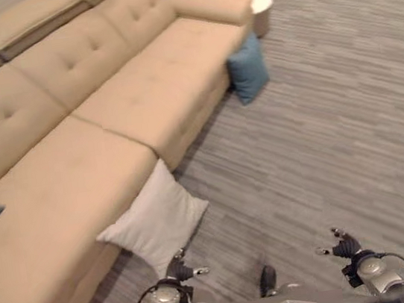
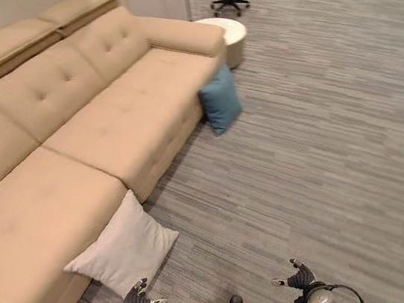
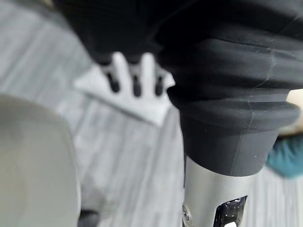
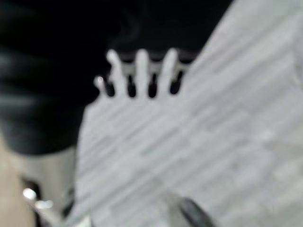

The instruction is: Pick up all the scattered cushions and arrange them neatly on the sofa.

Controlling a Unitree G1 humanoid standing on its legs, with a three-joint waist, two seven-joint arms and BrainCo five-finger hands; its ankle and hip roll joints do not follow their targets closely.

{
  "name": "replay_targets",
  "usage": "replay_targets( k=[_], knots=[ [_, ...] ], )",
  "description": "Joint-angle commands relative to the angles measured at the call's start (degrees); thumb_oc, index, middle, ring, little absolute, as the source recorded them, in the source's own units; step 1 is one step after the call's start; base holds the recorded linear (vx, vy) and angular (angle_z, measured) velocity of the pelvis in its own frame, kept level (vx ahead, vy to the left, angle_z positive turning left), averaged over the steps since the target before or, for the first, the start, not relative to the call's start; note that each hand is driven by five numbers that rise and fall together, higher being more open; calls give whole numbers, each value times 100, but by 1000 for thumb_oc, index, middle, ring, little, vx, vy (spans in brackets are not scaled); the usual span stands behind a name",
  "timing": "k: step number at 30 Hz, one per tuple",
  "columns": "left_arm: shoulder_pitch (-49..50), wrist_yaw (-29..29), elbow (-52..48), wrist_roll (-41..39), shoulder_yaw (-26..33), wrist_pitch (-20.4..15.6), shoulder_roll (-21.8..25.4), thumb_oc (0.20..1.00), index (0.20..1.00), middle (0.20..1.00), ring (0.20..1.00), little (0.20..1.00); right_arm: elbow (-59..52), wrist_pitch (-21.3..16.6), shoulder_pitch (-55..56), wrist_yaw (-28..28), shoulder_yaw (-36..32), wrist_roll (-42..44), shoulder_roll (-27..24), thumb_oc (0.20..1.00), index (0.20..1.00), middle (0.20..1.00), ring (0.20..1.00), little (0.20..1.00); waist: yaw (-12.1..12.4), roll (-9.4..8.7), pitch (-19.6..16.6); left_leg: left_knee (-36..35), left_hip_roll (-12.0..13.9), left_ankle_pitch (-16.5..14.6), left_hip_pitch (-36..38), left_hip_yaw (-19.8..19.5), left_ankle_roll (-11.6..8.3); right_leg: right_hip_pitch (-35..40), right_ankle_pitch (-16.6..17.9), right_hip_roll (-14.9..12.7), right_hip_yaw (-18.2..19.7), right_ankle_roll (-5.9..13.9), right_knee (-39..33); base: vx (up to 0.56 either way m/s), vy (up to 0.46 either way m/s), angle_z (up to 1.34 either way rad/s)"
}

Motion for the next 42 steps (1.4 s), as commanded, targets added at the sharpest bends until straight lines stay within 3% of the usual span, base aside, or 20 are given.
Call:
replay_targets(
  k=[1,2,3,5,10,12,13,14,15,17,19,21,22,26,28,29,31,33,37,42],
  knots=[
    [-64,-2,-54,56,-23,-88,182,1000,1000,1000,1000,1000,-17,-99,228,16,-131,186,-25,1000,1000,1000,1000,1000,-294,-80,-106,97,45,-900,120,975,63,323,-220,-299,246,824,215,50,-39,149],
    [-39,-47,-66,72,-11,-73,199,1000,1000,1000,1000,1000,29,-70,301,29,-190,173,18,1000,1000,1000,1000,1000,-410,-105,-160,121,202,-831,93,1733,41,423,-211,-305,-28,799,121,2,-17,132],
    [-36,-48,-68,72,-10,-72,201,1000,1000,1000,1000,1000,31,-71,301,29,-188,173,20,1000,1000,1000,1000,1000,-414,-107,-166,119,201,-827,89,1730,39,423,-207,-303,-32,798,113,10,-14,112],
    [-18,-97,-31,110,16,-43,207,1000,1000,1000,1000,1000,144,-31,312,28,-219,166,97,1000,1000,1000,1000,1000,-459,-114,-223,55,236,-689,-3,2086,4,533,-193,-285,-262,778,-9,83,35,101],
    [64,-101,262,141,174,5,219,1000,1000,1000,1000,1000,253,12,191,33,-139,82,259,1000,1000,1000,1000,1000,-324,-68,-286,-665,-181,-664,152,1632,92,589,-202,-416,-489,911,208,104,116,39],
    [86,-116,311,191,192,1,248,1000,1000,1000,1000,1000,224,43,171,58,-101,0,297,1000,1000,1000,1000,1000,-278,-14,-300,-928,-409,-702,303,1436,195,489,-230,-573,-481,963,660,149,234,42],
    [77,-117,300,194,192,-10,284,1000,1000,1000,1000,1000,140,27,120,86,-81,-20,310,1000,1000,1000,1000,1000,-279,38,-235,-1104,-583,-750,487,1237,322,272,-137,-850,-417,1046,1409,162,256,53],
    [63,-96,283,208,183,-10,322,1000,1000,1000,1000,1000,77,35,82,86,-75,-20,320,1000,1000,1000,1000,1000,-318,53,-163,-1140,-635,-774,543,1134,388,113,-46,-953,-272,1088,1813,120,196,54],
    [60,-96,282,208,186,-9,323,1000,1000,1000,1000,1000,75,38,78,87,-75,-20,320,1000,1000,1000,1000,1000,-319,45,-161,-1145,-651,-779,544,1136,398,94,-59,-976,-262,1101,1850,41,89,74],
    [36,-77,274,221,185,-42,382,1000,1000,1000,1000,1000,-77,8,43,108,-47,19,353,1000,1000,1000,1000,1000,-404,71,-65,-1204,-718,-821,676,929,459,-240,-52,-871,288,1135,2314,81,58,64],
    [57,-61,226,164,231,-92,415,1000,1000,1000,1000,1000,-159,-9,1,116,24,1,323,1000,1000,1000,1000,1000,-399,99,-71,-1320,-720,-723,757,783,445,-435,-11,-679,622,1008,1756,108,-59,50],
    [54,-51,219,172,213,-107,422,1000,1000,1000,1000,1000,-210,-16,-9,117,37,6,307,1000,1000,1000,1000,1000,-425,101,-54,-1330,-737,-730,772,669,431,-519,13,-628,738,1007,1549,149,-120,39],
    [28,-21,211,197,189,-125,423,1000,1000,1000,1000,1000,-377,-29,-10,122,49,37,270,1000,1000,1000,1000,1000,-533,55,-5,-1317,-797,-771,859,391,372,-716,197,-445,1300,1109,1008,257,-192,31],
    [-112,21,268,228,158,-177,434,1000,1000,1000,1000,1000,-407,-30,13,140,39,49,200,1000,1000,1000,1000,1000,-615,-35,-27,-1194,-878,-948,896,-6,283,-697,393,-425,1675,1196,364,201,-168,72],
    [-112,21,268,227,158,-178,434,1000,1000,1000,1000,1000,-406,-30,13,140,39,49,199,1000,1000,1000,1000,1000,-624,-33,-22,-1186,-876,-953,897,-17,283,-682,396,-426,1663,1196,354,110,-166,57],
    [-90,62,236,165,146,-175,386,1000,1000,1000,1000,1000,-416,-46,45,133,41,61,145,1000,1000,1000,1000,1000,-596,-85,-118,-1051,-749,-961,866,-113,126,-519,386,-361,1603,1117,299,162,-281,45],
    [-90,65,216,135,144,-177,377,1000,1000,1000,1000,1000,-483,-78,78,123,24,98,120,1000,1000,1000,1000,1000,-612,-106,-133,-954,-661,-965,817,-95,54,-462,351,-347,1497,1092,288,187,-328,48],
    [-54,49,194,93,132,-169,320,1000,1000,1000,1000,1000,-648,-126,206,138,40,109,14,1000,1000,1000,1000,1000,-716,-160,-168,-371,-279,-914,648,282,-102,-232,169,-303,1215,932,279,201,-327,63],
    [-7,29,115,72,88,-145,257,1000,1000,1000,1000,1000,-658,-133,338,156,32,126,-21,1000,1000,1000,1000,1000,-711,-199,-87,452,107,-519,269,637,-211,191,-65,-148,937,707,154,113,-164,49],
    [39,0,77,131,54,-115,282,1000,1000,1000,1000,1000,-562,-104,359,134,60,76,-1,1000,1000,1000,1000,1000,-616,-251,-47,-13,47,-500,-119,755,-155,408,-184,-119,824,684,68,84,-14,31]
  ],
)
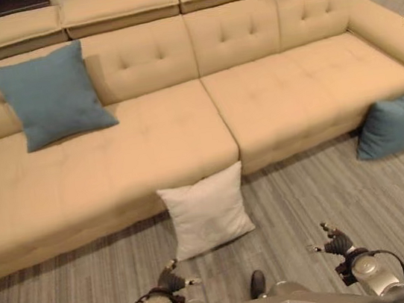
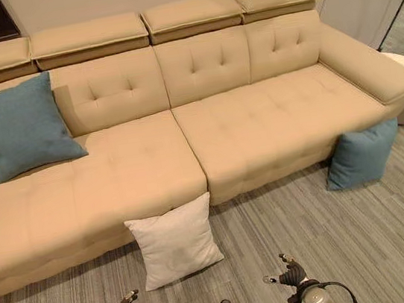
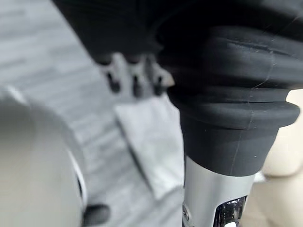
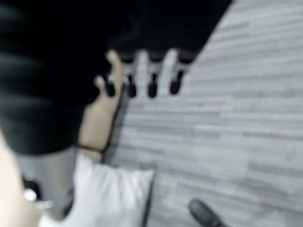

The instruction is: Pick up all the scattered cushions and arrange them neatly on the sofa.

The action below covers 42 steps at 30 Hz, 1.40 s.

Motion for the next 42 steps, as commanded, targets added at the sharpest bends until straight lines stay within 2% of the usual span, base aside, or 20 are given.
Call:
replay_targets(
  k=[1,2,4,11,12,16,17,18,20,24,26,30,38,42],
  knots=[
    [-32,20,-61,120,-18,-101,145,1000,1000,1000,1000,1000,95,-107,4,-44,-23,84,-100,1000,1000,1000,1000,1000,-8,-48,-37,-368,-104,-296,-44,7,22,198,-82,-311,365,838,165,185,78,-1],
    [-12,60,-29,91,4,-110,159,1000,1000,1000,1000,1000,147,-99,-30,-80,-2,89,-63,1000,1000,1000,1000,1000,75,6,-54,-722,-92,7,-182,-165,-58,267,-177,-266,389,850,179,185,95,-5],
    [8,59,-17,54,37,-97,170,1000,1000,1000,1000,1000,168,-104,-47,-73,-6,76,-31,1000,1000,1000,1000,1000,79,49,-87,-973,-81,106,-114,-98,-72,315,-230,-249,399,862,224,180,136,-9],
    [78,24,7,108,36,-96,164,1000,1000,1000,1000,1000,222,-84,-77,-68,-24,19,29,1000,1000,1000,1000,1000,115,106,-293,-1145,-390,-102,224,-56,69,431,-276,-488,452,1024,425,146,171,-9],
    [58,30,-65,86,38,-96,190,1000,1000,1000,1000,1000,124,-74,-122,-69,-38,14,44,1000,1000,1000,1000,1000,146,95,-291,-1090,-498,-269,281,-7,183,378,-271,-628,485,1124,648,69,187,1],
    [-7,51,-114,70,69,-105,267,1000,1000,1000,1000,1000,24,-69,-223,-58,-35,6,55,1000,1000,1000,1000,1000,164,106,-256,-1051,-623,-445,360,62,332,114,-197,-842,531,1257,1139,41,164,-10],
    [-14,44,-139,68,72,-108,285,1000,1000,1000,1000,1000,2,-70,-240,-51,-32,9,72,1000,1000,1000,1000,1000,174,98,-254,-1083,-684,-492,422,67,383,41,-136,-899,548,1278,1284,48,120,-16],
    [-36,53,-212,51,90,-108,337,1000,1000,1000,1000,1000,-35,-67,-265,-55,-31,33,97,1000,1000,1000,1000,1000,149,96,-223,-1098,-740,-507,469,53,451,-162,141,-969,621,1332,1625,48,119,-21],
    [-53,45,-188,41,110,-116,373,1000,1000,1000,1000,1000,-65,-72,-278,-48,-46,80,123,1000,1000,1000,1000,1000,120,115,-182,-1162,-783,-538,535,18,492,-289,180,-974,746,1360,1760,51,96,-7],
    [-50,23,-133,60,116,-134,383,1000,1000,1000,1000,1000,-70,-67,-268,-22,-33,100,119,1000,1000,1000,1000,1000,62,150,-222,-1321,-858,-522,630,-63,489,-365,148,-850,866,1299,1421,83,27,-5],
    [-87,11,-57,109,73,-146,400,1000,1000,1000,1000,1000,-49,-76,-264,-11,-18,124,98,1000,1000,1000,1000,1000,-24,141,-159,-1377,-916,-526,661,-179,482,-585,138,-656,1105,1280,1122,67,-30,-6],
    [-92,19,-37,137,74,-156,389,1000,1000,1000,1000,1000,-185,-90,-207,-22,-12,118,52,1000,1000,1000,1000,1000,-39,115,-103,-1324,-930,-556,635,-239,464,-482,114,-621,1183,1285,926,37,-58,21],
    [6,-9,-123,79,15,-178,237,1000,1000,1000,1000,1000,-260,-132,-119,-43,12,70,-64,1000,1000,1000,1000,1000,-23,124,-67,-1280,-818,-514,560,-318,294,-254,65,-531,844,1162,545,49,-100,15],
    [1,1,-310,49,-37,-173,228,1000,1000,1000,1000,1000,-349,-151,-114,-64,19,61,-95,1000,1000,1000,1000,1000,-10,118,-66,-1232,-812,-542,561,-332,287,-129,63,-541,748,1166,440,51,-6,5]
  ],
)
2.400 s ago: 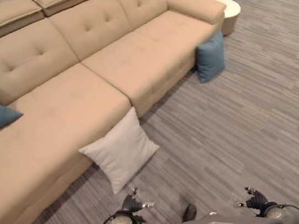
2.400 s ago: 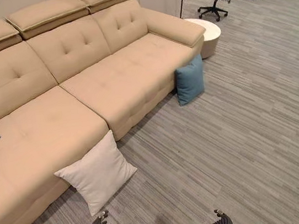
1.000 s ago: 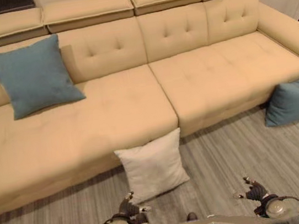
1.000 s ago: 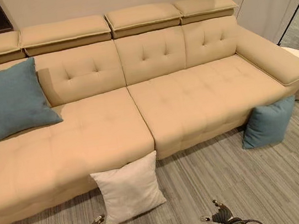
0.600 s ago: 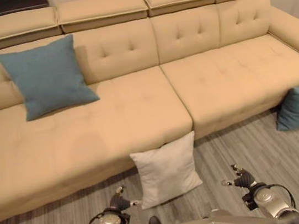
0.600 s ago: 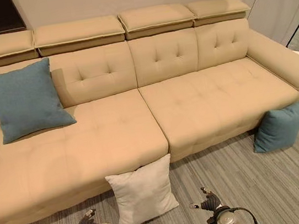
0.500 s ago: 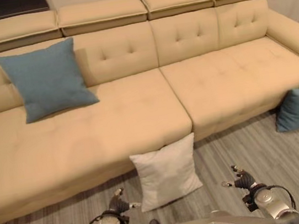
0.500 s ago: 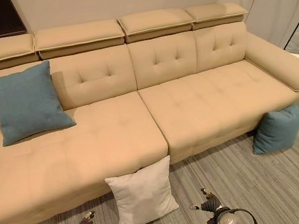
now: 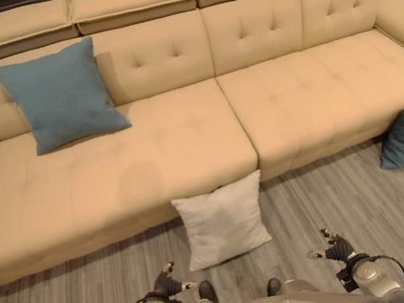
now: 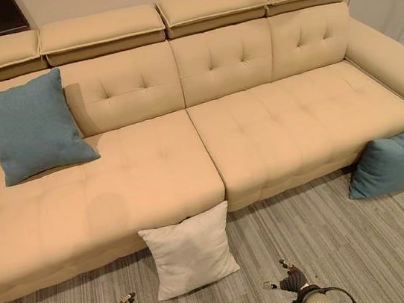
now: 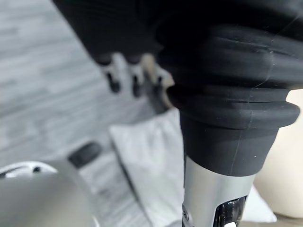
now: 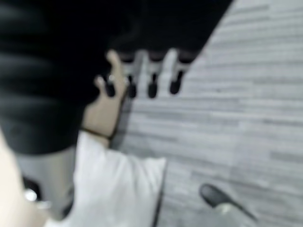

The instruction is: Pick up all the scattered cushions and arrange them neatly on the sofa.

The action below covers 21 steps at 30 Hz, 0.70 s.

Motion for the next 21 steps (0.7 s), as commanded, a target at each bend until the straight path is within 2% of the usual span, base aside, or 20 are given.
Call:
replay_targets(
  k=[1,4,6,7,9,15,16,17,21],
  knots=[
    [-182,13,-294,37,-29,-175,54,1000,1000,1000,1000,1000,-244,-189,-100,-101,19,62,-36,1000,1000,1000,1000,1000,4,-311,-41,450,-193,-582,151,-122,-202,231,978,-233,50,504,-813,40,52,4],
    [-164,23,-375,-1,-48,-178,64,1000,1000,1000,1000,1000,-252,-179,-117,-108,10,58,-35,1000,1000,1000,1000,1000,30,-318,-54,440,-221,-620,151,-163,-165,225,978,-273,52,551,-754,30,75,7],
    [-152,42,-367,-8,-7,-155,112,1000,1000,1000,1000,1000,-264,-154,-186,-96,32,20,-7,1000,1000,1000,1000,1000,43,-302,-26,381,-305,-672,188,-227,-43,-123,1215,-388,180,680,-97,23,159,6],
    [-153,42,-368,-8,-6,-154,112,1000,1000,1000,1000,1000,-263,-153,-188,-96,32,20,-6,1000,1000,1000,1000,1000,50,-306,-31,379,-310,-672,183,-218,-39,-142,1208,-393,192,683,-79,-3,89,-4],
    [-219,52,-274,17,14,-149,176,1000,1000,1000,1000,1000,-246,-154,-305,-89,56,45,42,1000,1000,1000,1000,1000,37,-299,63,408,-356,-689,197,-264,49,-452,1382,-404,413,795,472,16,117,-10],
    [-255,65,-181,-6,94,-164,242,1000,1000,1000,1000,1000,-157,-139,-305,-57,86,57,79,1000,1000,1000,1000,1000,26,-288,59,335,-418,-756,368,-389,59,-563,1402,-445,446,695,104,91,10,0],
    [-271,75,-162,-9,98,-178,246,1000,1000,1000,1000,1000,-166,-144,-296,-54,82,74,77,1000,1000,1000,1000,1000,3,-300,69,321,-431,-766,397,-432,42,-607,1415,-417,503,704,-43,120,-75,26],
    [-268,87,-235,-5,74,-215,270,1000,1000,1000,1000,1000,-218,-135,-243,-35,85,80,41,1000,1000,1000,1000,1000,5,-387,85,369,-497,-841,418,-517,0,-461,1344,-425,534,700,-456,119,-75,28],
    [-276,134,-369,-70,92,-242,273,1000,1000,1000,1000,1000,-272,-165,-251,-54,107,82,10,1000,1000,1000,1000,1000,53,-431,114,447,-457,-831,312,-564,-62,-440,1364,-395,486,696,-473,23,-107,36]
  ],
)
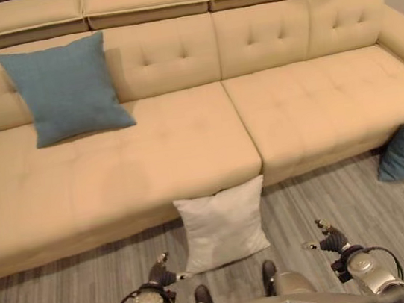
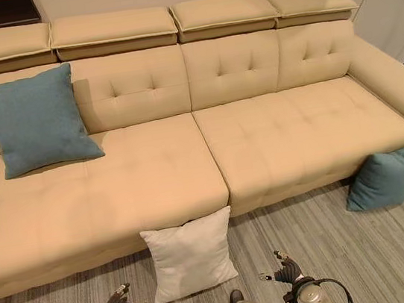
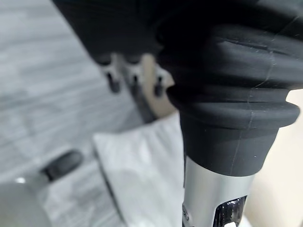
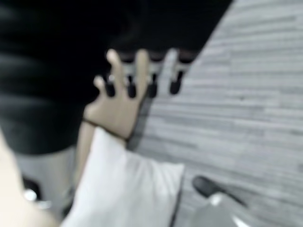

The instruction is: Pick up all the scattered cushions and arrange them neatly on the sofa.

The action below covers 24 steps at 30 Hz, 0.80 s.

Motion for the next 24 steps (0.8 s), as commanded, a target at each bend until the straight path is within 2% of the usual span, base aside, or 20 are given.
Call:
replay_targets(
  k=[1,6,7,8,9,12,13,14,15,17,18,20,22,24],
  knots=[
    [-182,119,-315,-111,101,-251,163,1000,1000,1000,1000,1000,-218,-177,-146,-81,67,90,-71,1000,1000,1000,1000,1000,-11,-328,11,834,-278,-814,-128,-151,-168,-17,465,-233,47,418,-152,-31,-145,-2],
    [-636,345,-963,-361,34,-353,340,1000,1000,1000,1000,1000,-614,-270,-260,-239,28,220,-208,1000,1000,1000,1000,1000,-53,-357,387,1232,-8,-720,-909,-226,-339,-440,369,-263,-220,253,-8,-159,-158,43],
    [-788,435,-1080,-446,17,-392,377,1000,1000,1000,1000,1000,-663,-300,-361,-306,31,280,-222,1000,1000,1000,1000,1000,-72,-340,492,1339,30,-699,-1118,-245,-351,-655,357,-282,-228,232,112,-355,-113,21],
    [-1191,647,-1251,-676,1,-479,468,1000,1000,1000,1000,1000,-810,-349,-644,-437,40,477,-254,1000,1000,1000,1000,1000,-106,-306,711,1618,93,-662,-1624,-259,-349,-1157,329,-302,-257,170,409,-276,-76,23],
    [-1197,647,-1249,-677,2,-479,466,1000,1000,1000,1000,1000,-807,-350,-649,-437,39,478,-256,1000,1000,1000,1000,1000,-102,-299,708,1659,105,-691,-1649,-258,-352,-1180,310,-295,-253,168,439,-268,-76,25],
    [-1801,1006,-1246,-794,-10,-549,590,1000,1000,1000,1000,1000,-928,-417,-1161,-675,30,699,-270,1000,1000,1000,1000,1000,-187,-238,885,2108,190,-688,-2478,-212,-336,-1973,272,-298,-226,103,831,-190,-40,14],
    [-2170,1199,-1202,-872,-11,-588,657,1000,1000,1000,1000,1000,-962,-439,-1516,-870,18,775,-287,1000,1000,1000,1000,1000,-231,-201,926,2396,273,-690,-3001,-177,-335,-2431,245,-305,-230,70,1018,-170,-20,1],
    [-2172,1199,-1201,-872,-10,-588,657,1000,1000,1000,1000,1000,-960,-439,-1518,-870,18,775,-287,1000,1000,1000,1000,1000,-233,-199,915,2406,274,-693,-3021,-179,-335,-2448,244,-305,-231,69,1024,-138,-39,-2],
    [-2603,1464,-1128,-945,28,-599,766,1000,1000,1000,1000,1000,-1058,-480,-1941,-1103,-14,842,-336,1000,1000,1000,1000,1000,-275,-120,969,2789,466,-892,-3564,-206,-388,-3042,72,-282,-171,106,1419,-68,-48,1],
    [-2822,1560,-1073,-1017,33,-627,802,1000,1000,1000,1000,1000,-1096,-541,-2166,-1221,-32,908,-337,1000,1000,1000,1000,1000,-304,-99,954,2901,543,-894,-3859,-214,-398,-3306,68,-287,-168,102,1480,-81,-45,-1],
    [-3060,1673,-1007,-1057,62,-647,897,1000,1000,1000,1000,1000,-1126,-570,-2387,-1345,-40,953,-354,1000,1000,1000,1000,1000,-343,-84,979,3055,613,-893,-4208,-231,-408,-3652,61,-273,-120,94,1632,-104,-65,-6],
    [-3704,1796,-810,-1241,58,-660,1095,1000,1000,1000,1000,1000,-1100,-674,-3176,-1640,-138,1156,-465,1000,1000,1000,1000,1000,-420,47,921,3553,820,-903,-5400,-358,-439,-4739,15,-279,-47,67,2017,-131,-82,-1],
    [-3831,1812,-764,-1245,33,-657,1131,1000,1000,1000,1000,1000,-1067,-714,-3351,-1688,-184,1198,-503,1000,1000,1000,1000,1000,-435,84,887,3612,877,-903,-5659,-389,-448,-4975,-5,-289,-38,67,2068,-29,-49,1],
    [-4223,1846,-620,-1425,11,-689,1262,1000,1000,1000,1000,1000,-872,-733,-3914,-1817,-200,1324,-653,1000,1000,1000,1000,1000,-443,182,839,3764,910,-917,-6250,-452,-445,-5577,-32,-296,31,60,2274,17,-38,1]
  ],
)
